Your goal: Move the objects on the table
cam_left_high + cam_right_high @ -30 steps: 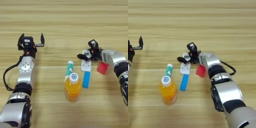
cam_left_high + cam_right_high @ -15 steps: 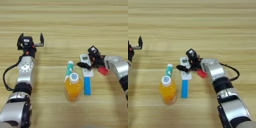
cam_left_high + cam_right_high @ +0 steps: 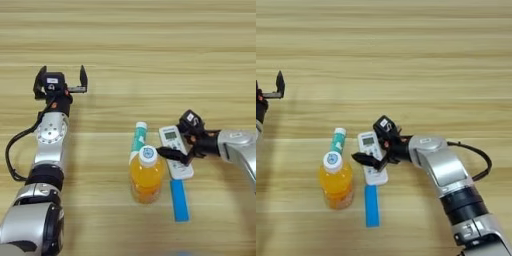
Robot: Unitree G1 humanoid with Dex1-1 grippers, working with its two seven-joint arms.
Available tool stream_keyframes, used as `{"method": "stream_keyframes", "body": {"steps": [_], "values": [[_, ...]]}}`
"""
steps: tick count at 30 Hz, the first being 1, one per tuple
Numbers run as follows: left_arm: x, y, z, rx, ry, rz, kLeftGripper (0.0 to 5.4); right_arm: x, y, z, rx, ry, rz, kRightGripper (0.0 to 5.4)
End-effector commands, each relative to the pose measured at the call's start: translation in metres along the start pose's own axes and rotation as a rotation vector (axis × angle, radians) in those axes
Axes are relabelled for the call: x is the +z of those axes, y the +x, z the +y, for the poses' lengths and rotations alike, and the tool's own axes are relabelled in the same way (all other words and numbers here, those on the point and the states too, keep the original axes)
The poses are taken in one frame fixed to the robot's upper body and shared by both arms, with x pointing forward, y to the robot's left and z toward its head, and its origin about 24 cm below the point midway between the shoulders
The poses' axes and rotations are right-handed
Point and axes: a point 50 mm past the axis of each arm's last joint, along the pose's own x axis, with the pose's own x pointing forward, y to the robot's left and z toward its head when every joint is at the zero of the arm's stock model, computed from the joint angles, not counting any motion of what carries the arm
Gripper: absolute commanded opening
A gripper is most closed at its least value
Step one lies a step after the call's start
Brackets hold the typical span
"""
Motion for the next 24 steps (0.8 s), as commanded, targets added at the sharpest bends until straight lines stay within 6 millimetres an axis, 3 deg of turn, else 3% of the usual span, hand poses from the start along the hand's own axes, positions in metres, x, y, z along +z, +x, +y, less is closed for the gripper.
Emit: {"method": "stream_keyframes", "body": {"steps": [1,11,24], "values": [[0.003,0.002,0.003,0.0,0.006,-0.012,5.4,-0.017,-0.003,0.008,0.034,0.03,0.057,5.38],[0.003,-0.006,0.006,-0.006,-0.009,-0.013,5.4,-0.025,-0.004,0.019,0.052,0.039,0.055,5.38],[-0.002,-0.049,0.002,-0.063,0.008,0.002,5.4,-0.025,-0.016,0.026,0.031,0.055,0.02,5.38]]}}
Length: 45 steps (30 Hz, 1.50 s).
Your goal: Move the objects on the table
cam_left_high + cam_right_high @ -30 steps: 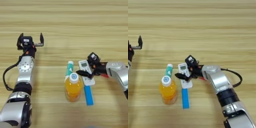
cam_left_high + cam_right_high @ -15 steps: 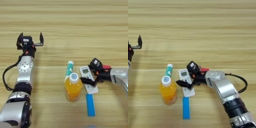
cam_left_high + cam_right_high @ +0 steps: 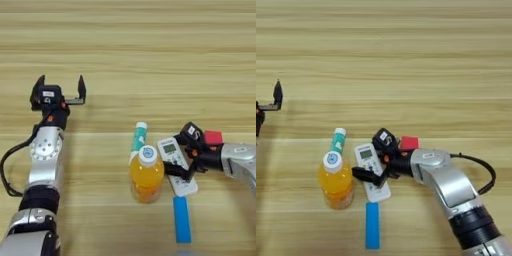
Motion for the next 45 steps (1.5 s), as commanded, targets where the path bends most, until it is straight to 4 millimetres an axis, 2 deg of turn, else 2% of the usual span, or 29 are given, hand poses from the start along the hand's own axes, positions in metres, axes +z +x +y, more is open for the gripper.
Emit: {"method": "stream_keyframes", "body": {"steps": [1,15,27,35,45], "values": [[-0.001,-0.012,-0.005,-0.026,0.012,0.015,5.4,-0.013,-0.008,0.001,-0.03,0.035,0.045,5.38],[0.003,-0.017,-0.012,-0.066,0.003,-0.012,5.4,-0.008,-0.032,0.003,-0.041,-0.02,-0.011,5.38],[0.003,-0.015,-0.015,-0.064,-0.01,-0.022,5.4,0.026,-0.043,0.0,-0.074,-0.102,-0.152,5.38],[0.002,-0.014,-0.018,-0.071,-0.011,-0.026,5.4,0.053,-0.047,0.006,-0.052,-0.158,-0.33,5.38],[0.001,-0.013,-0.02,-0.072,-0.016,-0.029,5.4,0.082,-0.075,0.002,0.014,-0.296,-0.597,5.38]]}}
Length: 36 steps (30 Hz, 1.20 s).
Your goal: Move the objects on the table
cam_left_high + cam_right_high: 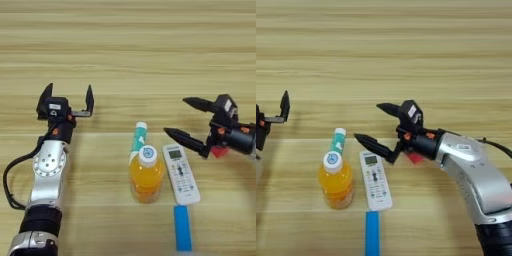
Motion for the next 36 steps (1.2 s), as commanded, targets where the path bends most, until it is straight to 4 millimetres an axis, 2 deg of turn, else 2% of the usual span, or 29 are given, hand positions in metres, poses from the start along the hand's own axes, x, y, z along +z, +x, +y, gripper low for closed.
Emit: {"method": "stream_keyframes", "body": {"steps": [1,10,18,30,36], "values": [[0.001,0.004,-0.004,-0.012,0.0,-0.012,5.4,0.013,-0.003,-0.003,0.066,-0.065,-0.085,5.38],[0.006,0.007,-0.002,0.005,-0.007,-0.034,5.4,0.022,-0.01,0.016,0.376,-0.074,-0.08,5.38],[0.004,0.008,-0.003,0.0,-0.007,-0.033,5.4,0.024,-0.002,0.038,0.598,-0.071,-0.049,5.38],[0.003,0.008,-0.006,-0.003,-0.005,-0.04,5.4,-0.013,0.025,0.041,0.62,-0.174,0.109,5.38],[0.003,0.008,-0.007,-0.006,-0.005,-0.045,5.4,-0.026,0.029,0.038,0.606,-0.172,0.15,5.38]]}}
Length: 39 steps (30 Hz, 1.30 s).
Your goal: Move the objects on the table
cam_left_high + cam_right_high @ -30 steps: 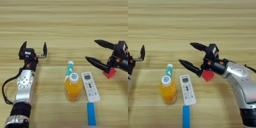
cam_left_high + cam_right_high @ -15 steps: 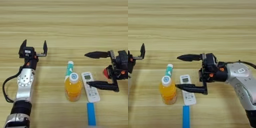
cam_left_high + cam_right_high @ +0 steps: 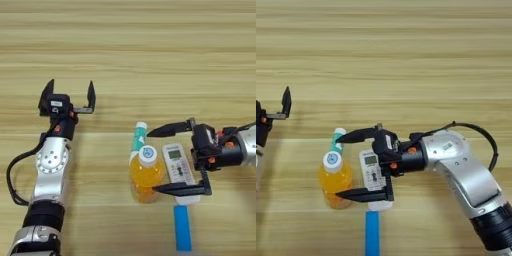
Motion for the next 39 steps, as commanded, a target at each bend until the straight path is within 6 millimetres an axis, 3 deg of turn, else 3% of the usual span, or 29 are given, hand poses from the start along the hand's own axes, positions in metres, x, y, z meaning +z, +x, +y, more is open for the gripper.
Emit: {"method": "stream_keyframes", "body": {"steps": [1,5,22,34,39], "values": [[0.001,0.003,-0.004,-0.011,0.003,-0.011,5.4,-0.005,0.002,-0.005,-0.004,-0.014,0.029,5.38],[0.001,0.003,-0.005,-0.012,0.004,-0.012,5.4,-0.01,0.004,-0.005,0.005,-0.008,0.046,5.38],[0.001,0.003,-0.005,-0.01,0.003,-0.011,5.4,-0.021,0.02,-0.005,0.005,0.014,0.041,3.52],[0.001,0.003,-0.006,-0.016,0.001,-0.012,5.4,-0.014,0.024,-0.005,0.013,0.009,0.003,3.46],[0.002,0.004,-0.006,-0.017,0.0,-0.013,5.4,0.007,0.017,-0.021,-0.068,-0.004,-0.096,3.46]]}}
